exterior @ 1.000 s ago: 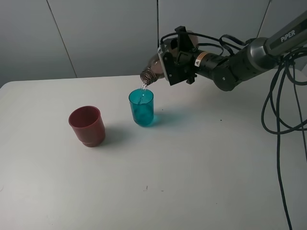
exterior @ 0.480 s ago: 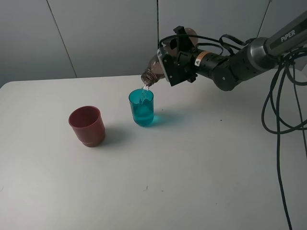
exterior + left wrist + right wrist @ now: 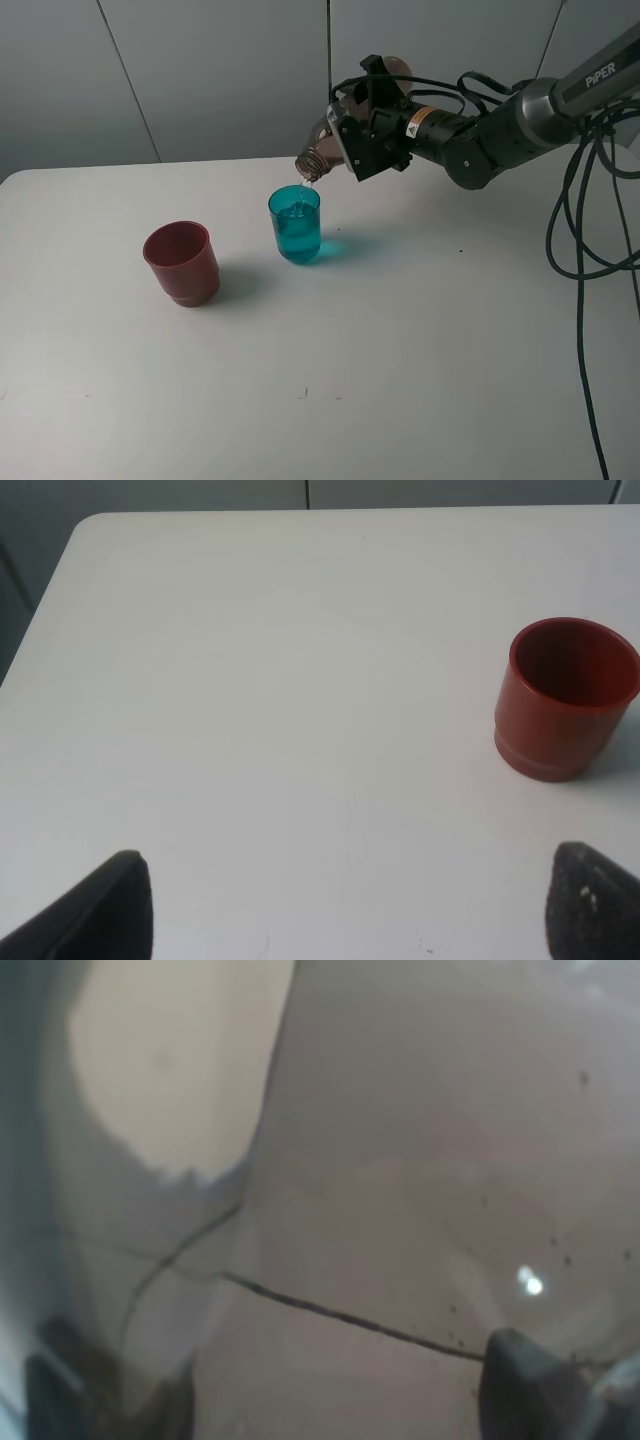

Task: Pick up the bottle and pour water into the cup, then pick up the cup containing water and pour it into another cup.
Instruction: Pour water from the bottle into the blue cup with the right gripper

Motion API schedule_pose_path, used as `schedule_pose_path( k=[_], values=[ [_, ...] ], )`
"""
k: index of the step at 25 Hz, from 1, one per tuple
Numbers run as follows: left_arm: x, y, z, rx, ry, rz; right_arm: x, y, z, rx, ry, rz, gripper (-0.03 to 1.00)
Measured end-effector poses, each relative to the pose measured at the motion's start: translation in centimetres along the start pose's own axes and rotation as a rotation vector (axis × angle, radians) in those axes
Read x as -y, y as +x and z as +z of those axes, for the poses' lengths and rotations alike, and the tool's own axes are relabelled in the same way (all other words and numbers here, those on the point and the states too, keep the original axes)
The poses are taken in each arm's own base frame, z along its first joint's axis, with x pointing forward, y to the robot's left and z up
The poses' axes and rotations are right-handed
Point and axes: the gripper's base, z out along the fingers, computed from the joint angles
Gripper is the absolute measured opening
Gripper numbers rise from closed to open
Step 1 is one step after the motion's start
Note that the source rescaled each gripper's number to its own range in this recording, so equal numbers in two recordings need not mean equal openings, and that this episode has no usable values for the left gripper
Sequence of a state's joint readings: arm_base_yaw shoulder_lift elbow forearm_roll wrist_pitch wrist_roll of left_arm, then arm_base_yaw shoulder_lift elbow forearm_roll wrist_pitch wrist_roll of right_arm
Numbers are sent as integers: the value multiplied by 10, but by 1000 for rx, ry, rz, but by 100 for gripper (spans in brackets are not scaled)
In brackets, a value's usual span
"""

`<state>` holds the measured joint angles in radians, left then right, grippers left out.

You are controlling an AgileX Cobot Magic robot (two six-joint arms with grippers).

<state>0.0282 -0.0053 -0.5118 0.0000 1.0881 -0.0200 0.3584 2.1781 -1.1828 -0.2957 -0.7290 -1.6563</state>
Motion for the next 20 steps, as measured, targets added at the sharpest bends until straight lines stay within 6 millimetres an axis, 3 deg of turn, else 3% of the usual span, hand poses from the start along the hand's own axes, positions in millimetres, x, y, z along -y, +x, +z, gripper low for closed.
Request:
schedule_pose_path(
  k=[20],
  values=[
    [0, 0, 0, 0, 0, 0, 3, -6, 1, 16, 17, -10, 1]
  ],
)
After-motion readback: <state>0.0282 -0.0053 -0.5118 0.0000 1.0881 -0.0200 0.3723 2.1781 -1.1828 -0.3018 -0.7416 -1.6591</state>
